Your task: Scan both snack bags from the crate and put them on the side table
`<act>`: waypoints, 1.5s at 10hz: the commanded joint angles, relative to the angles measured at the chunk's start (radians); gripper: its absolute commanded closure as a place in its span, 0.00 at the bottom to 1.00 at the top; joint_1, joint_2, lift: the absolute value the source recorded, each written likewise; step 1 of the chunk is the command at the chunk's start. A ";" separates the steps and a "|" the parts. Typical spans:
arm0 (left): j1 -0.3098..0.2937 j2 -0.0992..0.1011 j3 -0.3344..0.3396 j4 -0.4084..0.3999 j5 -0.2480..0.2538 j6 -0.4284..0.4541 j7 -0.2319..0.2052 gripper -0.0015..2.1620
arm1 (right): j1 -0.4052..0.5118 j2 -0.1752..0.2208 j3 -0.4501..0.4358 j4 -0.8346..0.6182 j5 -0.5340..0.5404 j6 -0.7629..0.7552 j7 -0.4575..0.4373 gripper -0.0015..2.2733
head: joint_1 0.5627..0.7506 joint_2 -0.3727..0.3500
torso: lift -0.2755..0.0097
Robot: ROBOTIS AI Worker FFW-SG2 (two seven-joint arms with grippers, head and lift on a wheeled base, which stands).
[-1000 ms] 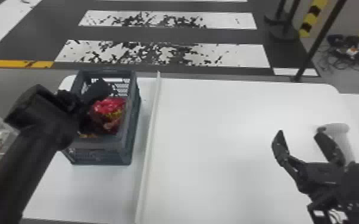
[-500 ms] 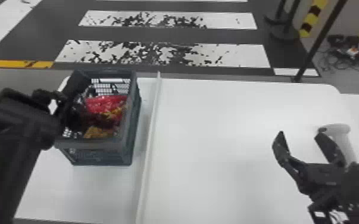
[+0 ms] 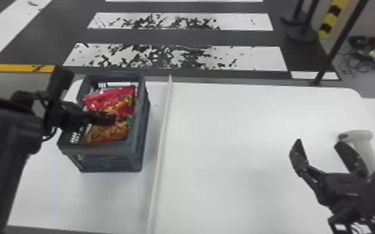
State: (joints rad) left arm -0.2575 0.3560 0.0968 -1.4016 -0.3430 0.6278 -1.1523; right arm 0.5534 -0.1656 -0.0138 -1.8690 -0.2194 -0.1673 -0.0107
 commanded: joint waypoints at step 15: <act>0.159 -0.034 0.261 -0.264 0.395 -0.073 -0.026 0.99 | 0.010 0.009 -0.006 -0.013 0.014 0.026 -0.002 0.04 | 0.70 0.62 | 0.66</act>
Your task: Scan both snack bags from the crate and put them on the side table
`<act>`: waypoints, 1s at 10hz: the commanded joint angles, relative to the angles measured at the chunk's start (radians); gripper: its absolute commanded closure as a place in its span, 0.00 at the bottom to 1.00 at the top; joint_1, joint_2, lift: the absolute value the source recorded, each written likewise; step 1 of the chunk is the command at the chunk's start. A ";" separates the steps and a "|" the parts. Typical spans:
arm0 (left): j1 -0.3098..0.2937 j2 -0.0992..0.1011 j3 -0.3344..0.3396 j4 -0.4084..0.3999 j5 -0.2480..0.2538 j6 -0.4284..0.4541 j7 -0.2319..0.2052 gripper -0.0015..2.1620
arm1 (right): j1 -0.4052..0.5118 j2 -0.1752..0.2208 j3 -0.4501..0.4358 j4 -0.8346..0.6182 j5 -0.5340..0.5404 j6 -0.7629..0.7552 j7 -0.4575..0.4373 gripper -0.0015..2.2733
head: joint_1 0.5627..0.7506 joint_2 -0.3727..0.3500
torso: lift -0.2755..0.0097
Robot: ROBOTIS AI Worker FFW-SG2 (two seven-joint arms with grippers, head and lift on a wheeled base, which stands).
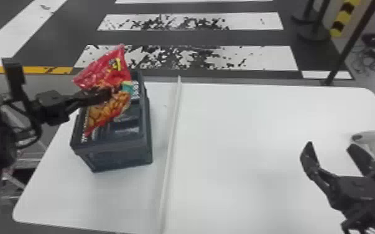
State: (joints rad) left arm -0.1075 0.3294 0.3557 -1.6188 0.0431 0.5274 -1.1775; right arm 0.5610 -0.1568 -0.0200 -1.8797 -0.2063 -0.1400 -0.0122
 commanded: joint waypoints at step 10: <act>0.066 -0.251 -0.368 -0.328 -0.054 0.193 0.157 0.99 | 0.025 -0.004 -0.017 -0.044 -0.004 0.007 -0.017 0.04 | 0.70 0.23 | 0.66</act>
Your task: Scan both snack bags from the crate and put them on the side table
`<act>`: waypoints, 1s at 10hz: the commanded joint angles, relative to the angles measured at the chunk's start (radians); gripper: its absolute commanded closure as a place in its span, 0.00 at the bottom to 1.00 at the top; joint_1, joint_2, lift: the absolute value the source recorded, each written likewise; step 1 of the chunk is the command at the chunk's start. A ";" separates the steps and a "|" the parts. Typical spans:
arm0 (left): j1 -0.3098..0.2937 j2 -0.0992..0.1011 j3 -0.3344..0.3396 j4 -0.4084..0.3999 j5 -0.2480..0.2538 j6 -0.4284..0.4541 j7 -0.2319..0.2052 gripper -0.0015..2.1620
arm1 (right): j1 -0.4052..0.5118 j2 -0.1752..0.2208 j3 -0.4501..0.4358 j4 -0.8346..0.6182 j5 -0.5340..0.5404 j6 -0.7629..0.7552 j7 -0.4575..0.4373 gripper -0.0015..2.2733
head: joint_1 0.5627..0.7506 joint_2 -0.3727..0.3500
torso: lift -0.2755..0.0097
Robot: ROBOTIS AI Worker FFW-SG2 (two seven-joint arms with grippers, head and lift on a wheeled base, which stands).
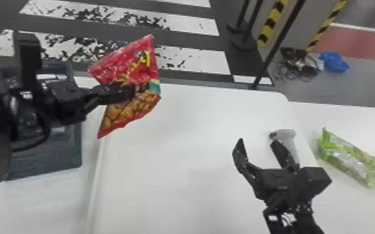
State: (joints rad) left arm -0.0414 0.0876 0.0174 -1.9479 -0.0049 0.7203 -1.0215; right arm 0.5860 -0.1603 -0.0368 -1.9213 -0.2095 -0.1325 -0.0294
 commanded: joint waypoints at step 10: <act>-0.028 -0.072 -0.422 0.353 -0.093 -0.123 0.172 0.44 | -0.015 0.004 -0.032 -0.008 -0.022 0.009 -0.023 0.04 | 0.70 0.03 | 0.66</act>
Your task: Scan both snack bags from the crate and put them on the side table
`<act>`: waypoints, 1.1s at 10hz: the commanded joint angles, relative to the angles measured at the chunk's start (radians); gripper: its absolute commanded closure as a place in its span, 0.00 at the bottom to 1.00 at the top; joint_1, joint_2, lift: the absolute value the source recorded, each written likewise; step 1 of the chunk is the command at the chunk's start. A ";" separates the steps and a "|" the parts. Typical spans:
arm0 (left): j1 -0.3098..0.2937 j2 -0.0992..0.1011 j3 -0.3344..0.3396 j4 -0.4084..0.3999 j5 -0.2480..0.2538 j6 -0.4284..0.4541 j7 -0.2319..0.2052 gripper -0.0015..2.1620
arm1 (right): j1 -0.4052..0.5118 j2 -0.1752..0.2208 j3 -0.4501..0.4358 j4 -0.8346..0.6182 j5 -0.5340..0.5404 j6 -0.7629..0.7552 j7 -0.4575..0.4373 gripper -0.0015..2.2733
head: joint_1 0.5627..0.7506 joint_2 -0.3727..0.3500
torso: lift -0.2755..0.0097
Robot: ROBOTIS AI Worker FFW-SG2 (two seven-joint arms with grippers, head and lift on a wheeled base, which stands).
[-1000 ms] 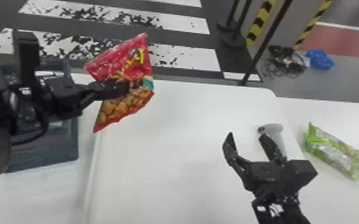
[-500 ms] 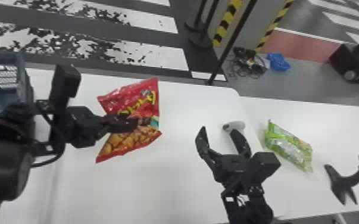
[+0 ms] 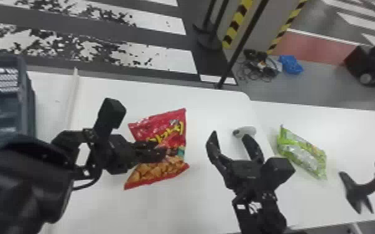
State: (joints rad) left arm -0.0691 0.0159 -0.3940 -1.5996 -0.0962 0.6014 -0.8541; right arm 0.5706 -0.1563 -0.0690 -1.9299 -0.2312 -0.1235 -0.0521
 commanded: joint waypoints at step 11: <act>0.339 0.052 0.348 -0.373 0.133 -0.397 0.299 0.04 | 0.005 0.004 -0.046 -0.092 -0.092 0.341 0.038 0.03 | 0.70 0.08 | 0.66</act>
State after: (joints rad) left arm 0.2458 0.0623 -0.0728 -1.9550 0.0172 0.2433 -0.5548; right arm 0.5783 -0.1519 -0.1043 -2.0152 -0.3030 0.1829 -0.0109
